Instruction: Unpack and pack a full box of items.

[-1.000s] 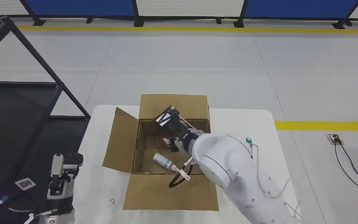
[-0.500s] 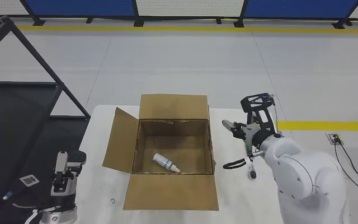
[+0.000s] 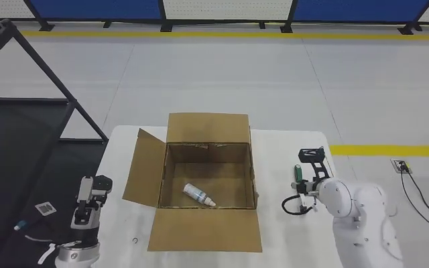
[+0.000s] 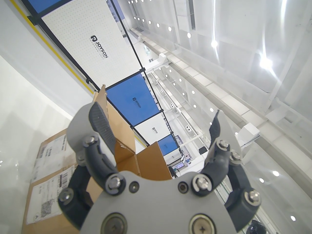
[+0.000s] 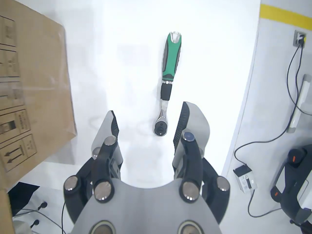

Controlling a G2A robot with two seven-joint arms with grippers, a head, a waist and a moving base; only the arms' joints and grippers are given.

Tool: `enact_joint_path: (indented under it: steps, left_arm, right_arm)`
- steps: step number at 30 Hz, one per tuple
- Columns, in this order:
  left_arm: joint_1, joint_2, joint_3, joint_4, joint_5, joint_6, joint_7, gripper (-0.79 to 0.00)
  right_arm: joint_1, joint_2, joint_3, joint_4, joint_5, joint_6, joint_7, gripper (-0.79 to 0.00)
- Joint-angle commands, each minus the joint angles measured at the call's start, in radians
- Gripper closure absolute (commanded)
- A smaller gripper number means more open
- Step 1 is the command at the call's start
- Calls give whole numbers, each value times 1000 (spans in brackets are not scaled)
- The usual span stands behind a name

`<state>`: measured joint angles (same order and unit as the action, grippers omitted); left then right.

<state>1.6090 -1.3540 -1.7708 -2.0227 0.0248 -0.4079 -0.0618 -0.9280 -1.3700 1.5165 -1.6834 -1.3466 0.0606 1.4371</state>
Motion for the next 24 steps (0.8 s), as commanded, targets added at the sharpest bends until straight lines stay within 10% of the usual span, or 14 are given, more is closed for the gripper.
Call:
enact_joint_path:
  steps: [1,24]
  left_arm:
    - [0,0,4,-1,3,3,0,-785]
    - [36,0,1,-20,20,-7,40,-785]
  right_arm:
    - [14,0,-11,60,-2,-2,0,-468]
    - [166,7,-14,450,51,28,-156,-372]
